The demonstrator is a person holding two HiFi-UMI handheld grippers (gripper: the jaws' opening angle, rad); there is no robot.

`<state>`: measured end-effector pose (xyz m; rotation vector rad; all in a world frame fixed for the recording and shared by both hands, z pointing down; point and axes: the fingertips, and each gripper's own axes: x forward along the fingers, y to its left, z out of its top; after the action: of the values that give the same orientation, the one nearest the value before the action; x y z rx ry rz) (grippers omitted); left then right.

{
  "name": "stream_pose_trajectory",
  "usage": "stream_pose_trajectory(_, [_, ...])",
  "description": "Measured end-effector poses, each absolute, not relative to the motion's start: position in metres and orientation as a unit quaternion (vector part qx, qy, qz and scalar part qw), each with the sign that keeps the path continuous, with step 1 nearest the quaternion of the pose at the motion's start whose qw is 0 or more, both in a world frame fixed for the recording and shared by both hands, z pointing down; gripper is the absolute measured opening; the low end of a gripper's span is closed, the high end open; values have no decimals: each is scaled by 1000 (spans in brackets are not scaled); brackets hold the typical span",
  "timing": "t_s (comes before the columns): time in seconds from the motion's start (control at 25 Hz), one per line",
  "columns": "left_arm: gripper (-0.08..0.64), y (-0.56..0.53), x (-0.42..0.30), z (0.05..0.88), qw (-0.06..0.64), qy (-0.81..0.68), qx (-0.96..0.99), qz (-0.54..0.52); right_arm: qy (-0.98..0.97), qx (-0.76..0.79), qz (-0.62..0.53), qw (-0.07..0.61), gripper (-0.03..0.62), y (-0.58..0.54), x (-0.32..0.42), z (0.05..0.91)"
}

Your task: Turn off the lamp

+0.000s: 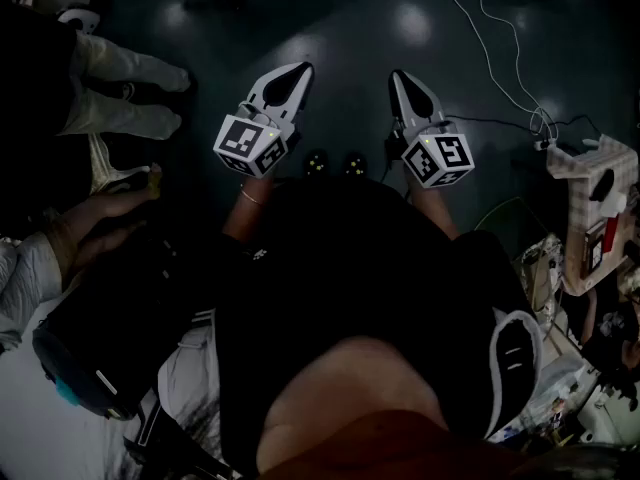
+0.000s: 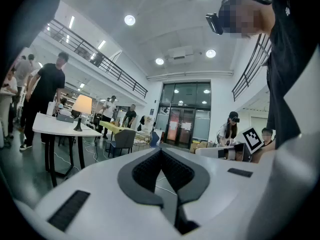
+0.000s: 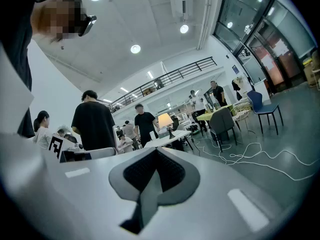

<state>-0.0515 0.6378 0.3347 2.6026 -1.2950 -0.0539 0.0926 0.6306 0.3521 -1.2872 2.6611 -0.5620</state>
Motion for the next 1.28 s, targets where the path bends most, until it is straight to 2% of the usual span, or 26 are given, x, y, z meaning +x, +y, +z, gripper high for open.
stream_pose_trajectory(0.44, [6,622,-48,332,107,-453,885,-17,882,-431,-182,65,0,615,107,355])
stream_pose_trajectory(1.0, [6,618,-1,337,107,-458,882,1,884,-419,-191,85,1,614,172,371])
stream_pose_trajectory(1.28, [6,618,-6,343,109,-488,866,9,893,-395,-194,91,2,612,170,375])
